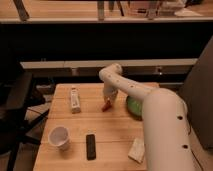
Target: Drag the pepper across the table
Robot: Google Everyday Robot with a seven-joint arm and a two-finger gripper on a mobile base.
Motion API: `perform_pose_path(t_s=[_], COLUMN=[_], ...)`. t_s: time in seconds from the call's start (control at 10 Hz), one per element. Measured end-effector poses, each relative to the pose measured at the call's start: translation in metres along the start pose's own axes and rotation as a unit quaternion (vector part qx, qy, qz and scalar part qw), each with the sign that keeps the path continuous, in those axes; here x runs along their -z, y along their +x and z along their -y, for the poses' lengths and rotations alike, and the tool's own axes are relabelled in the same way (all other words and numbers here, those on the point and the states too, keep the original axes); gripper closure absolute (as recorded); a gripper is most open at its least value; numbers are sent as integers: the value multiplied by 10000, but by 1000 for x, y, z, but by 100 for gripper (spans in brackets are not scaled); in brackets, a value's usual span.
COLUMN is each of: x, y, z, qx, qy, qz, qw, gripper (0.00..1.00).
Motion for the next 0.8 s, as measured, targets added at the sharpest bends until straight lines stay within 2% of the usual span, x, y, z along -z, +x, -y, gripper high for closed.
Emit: perform_pose_path(t_s=[0.1,0.3,0.6,0.8], x=[0,0,0,-1], y=[2,6,0,1], z=[-4,-19,-20,-32], qx=[-45,-95,-68,-81], qy=[53,30,52,45], qz=[1,-2,26,28], qw=[10000,10000,10000,10000], gripper=[100,100,100,100])
